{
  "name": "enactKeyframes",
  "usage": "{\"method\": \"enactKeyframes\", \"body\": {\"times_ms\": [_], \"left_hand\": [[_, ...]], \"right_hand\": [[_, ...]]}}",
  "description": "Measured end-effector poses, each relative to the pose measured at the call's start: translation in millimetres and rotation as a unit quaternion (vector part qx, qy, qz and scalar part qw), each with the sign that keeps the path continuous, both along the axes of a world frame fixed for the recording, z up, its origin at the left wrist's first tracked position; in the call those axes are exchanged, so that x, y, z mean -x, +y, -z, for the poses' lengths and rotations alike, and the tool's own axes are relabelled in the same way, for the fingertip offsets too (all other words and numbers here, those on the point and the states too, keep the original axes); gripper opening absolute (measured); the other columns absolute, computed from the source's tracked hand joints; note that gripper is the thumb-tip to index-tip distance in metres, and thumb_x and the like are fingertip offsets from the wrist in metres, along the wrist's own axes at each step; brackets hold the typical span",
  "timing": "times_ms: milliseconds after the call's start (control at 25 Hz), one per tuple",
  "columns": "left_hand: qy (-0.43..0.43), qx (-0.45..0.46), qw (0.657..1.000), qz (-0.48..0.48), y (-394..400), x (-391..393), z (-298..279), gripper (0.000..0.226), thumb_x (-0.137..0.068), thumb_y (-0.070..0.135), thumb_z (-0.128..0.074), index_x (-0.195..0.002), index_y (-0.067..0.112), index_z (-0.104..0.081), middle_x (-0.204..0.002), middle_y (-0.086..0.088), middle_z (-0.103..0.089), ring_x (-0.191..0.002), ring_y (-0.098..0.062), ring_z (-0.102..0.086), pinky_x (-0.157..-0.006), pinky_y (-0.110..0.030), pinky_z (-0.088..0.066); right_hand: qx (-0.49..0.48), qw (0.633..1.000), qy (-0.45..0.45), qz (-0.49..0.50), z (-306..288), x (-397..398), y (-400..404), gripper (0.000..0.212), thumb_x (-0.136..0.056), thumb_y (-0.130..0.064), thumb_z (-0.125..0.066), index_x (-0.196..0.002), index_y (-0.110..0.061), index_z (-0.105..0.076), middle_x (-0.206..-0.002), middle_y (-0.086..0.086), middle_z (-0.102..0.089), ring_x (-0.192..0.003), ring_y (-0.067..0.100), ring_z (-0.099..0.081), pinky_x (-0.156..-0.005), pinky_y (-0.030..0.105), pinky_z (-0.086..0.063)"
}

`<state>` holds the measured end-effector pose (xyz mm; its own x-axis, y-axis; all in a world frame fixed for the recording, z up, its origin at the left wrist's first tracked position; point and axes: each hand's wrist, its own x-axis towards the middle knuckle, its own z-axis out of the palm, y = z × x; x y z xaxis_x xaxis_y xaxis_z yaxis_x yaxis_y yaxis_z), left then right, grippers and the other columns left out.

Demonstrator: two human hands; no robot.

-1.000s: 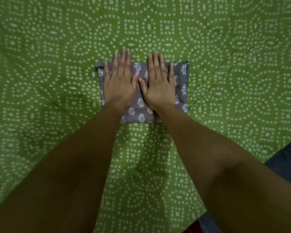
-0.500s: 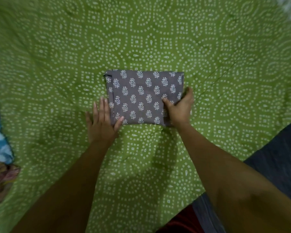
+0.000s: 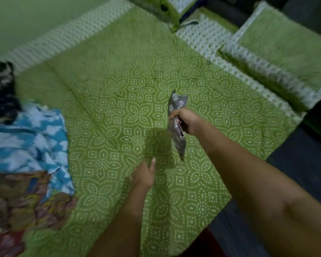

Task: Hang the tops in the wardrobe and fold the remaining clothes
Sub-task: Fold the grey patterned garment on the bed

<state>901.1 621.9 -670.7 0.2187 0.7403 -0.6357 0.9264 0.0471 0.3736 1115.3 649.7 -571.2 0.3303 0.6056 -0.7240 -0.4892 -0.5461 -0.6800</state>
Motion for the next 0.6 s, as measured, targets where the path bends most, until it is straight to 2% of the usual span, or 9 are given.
{"method": "enactKeyframes", "body": {"times_ms": [80,160,200,280,360,440,480,560,600], "left_hand": [[-0.091,0.124,0.988,0.005,-8.7,-3.7,-34.8,0.041,-0.101,0.034,-0.040,-0.112,0.002,-0.063,-0.108,-0.016,-0.069,-0.098,-0.025,-0.063,-0.084,-0.029,-0.046],[-0.134,0.250,0.959,0.000,-29.7,-13.2,-78.1,0.032,-0.102,0.022,-0.039,-0.091,0.006,-0.064,-0.070,0.002,-0.073,-0.065,-0.011,-0.063,-0.059,-0.019,-0.042],[-0.173,0.304,0.937,-0.016,-40.7,-23.3,-104.2,0.032,-0.101,0.022,-0.037,-0.086,0.011,-0.063,-0.062,0.009,-0.070,-0.059,-0.006,-0.061,-0.054,-0.016,-0.042],[-0.327,0.408,0.849,-0.079,-57.0,-57.3,-155.1,0.036,-0.096,0.034,-0.042,-0.088,0.012,-0.070,-0.076,0.005,-0.074,-0.069,-0.007,-0.067,-0.064,-0.018,-0.049],[-0.485,0.463,0.731,-0.126,-66.5,-102.4,-222.3,0.045,-0.083,0.047,-0.051,-0.097,0.012,-0.075,-0.105,-0.004,-0.072,-0.101,-0.018,-0.066,-0.082,-0.032,-0.052],[-0.593,0.465,0.635,-0.171,-87.1,-145.1,-292.4,0.049,-0.085,0.048,-0.056,-0.117,0.013,-0.066,-0.129,-0.010,-0.061,-0.123,-0.029,-0.053,-0.090,-0.044,-0.050],[-0.596,0.440,0.645,-0.190,-99.7,-162.8,-320.1,0.047,-0.093,0.040,-0.052,-0.128,0.009,-0.057,-0.139,-0.013,-0.052,-0.129,-0.030,-0.047,-0.089,-0.040,-0.050],[-0.548,0.355,0.720,-0.235,-129.0,-198.9,-342.1,0.045,-0.105,0.021,-0.022,-0.143,-0.001,-0.031,-0.153,-0.018,-0.028,-0.140,-0.031,-0.030,-0.088,-0.027,-0.046],[-0.550,0.351,0.723,-0.229,-145.6,-219.9,-345.4,0.046,-0.105,0.016,-0.015,-0.145,-0.004,-0.025,-0.155,-0.019,-0.023,-0.142,-0.032,-0.026,-0.076,-0.022,-0.044]], "right_hand": [[-0.045,0.999,-0.011,0.001,-69.2,7.1,-12.4,0.028,-0.082,0.004,-0.050,-0.058,-0.011,-0.044,-0.035,-0.004,-0.039,-0.031,0.005,-0.035,-0.037,0.015,-0.031],[-0.105,0.994,0.004,0.022,-141.3,2.8,-41.3,0.024,-0.083,-0.003,-0.051,-0.060,-0.009,-0.052,-0.042,-0.002,-0.042,-0.038,0.008,-0.038,-0.042,0.018,-0.032],[-0.133,0.990,0.009,0.045,-179.9,-3.1,-61.5,0.023,-0.085,-0.005,-0.051,-0.062,-0.008,-0.056,-0.047,0.000,-0.046,-0.042,0.010,-0.041,-0.045,0.018,-0.034],[-0.184,0.979,-0.006,0.092,-245.0,-14.4,-111.2,0.010,-0.079,-0.010,-0.057,-0.074,-0.006,-0.066,-0.067,0.008,-0.062,-0.059,0.020,-0.057,-0.063,0.025,-0.050],[-0.215,0.967,0.002,0.138,-282.1,-31.5,-166.8,0.026,-0.071,-0.013,-0.061,-0.095,-0.006,-0.069,-0.089,0.014,-0.070,-0.077,0.031,-0.065,-0.084,0.046,-0.052],[-0.236,0.955,0.013,0.181,-296.3,-47.7,-228.6,0.032,-0.072,-0.011,-0.056,-0.101,-0.006,-0.069,-0.092,0.015,-0.071,-0.079,0.032,-0.068,-0.082,0.050,-0.053],[-0.234,0.950,0.012,0.207,-295.4,-55.4,-254.9,0.032,-0.070,-0.011,-0.057,-0.099,-0.006,-0.071,-0.091,0.015,-0.071,-0.077,0.031,-0.068,-0.078,0.048,-0.055],[-0.250,0.933,0.012,0.258,-290.0,-72.2,-305.8,0.038,-0.057,-0.014,-0.072,-0.094,-0.006,-0.074,-0.092,0.015,-0.072,-0.077,0.031,-0.070,-0.076,0.047,-0.057],[-0.271,0.914,0.024,0.303,-285.1,-88.2,-335.2,0.047,-0.049,-0.019,-0.081,-0.094,-0.006,-0.074,-0.095,0.015,-0.071,-0.080,0.031,-0.070,-0.077,0.046,-0.057]]}}
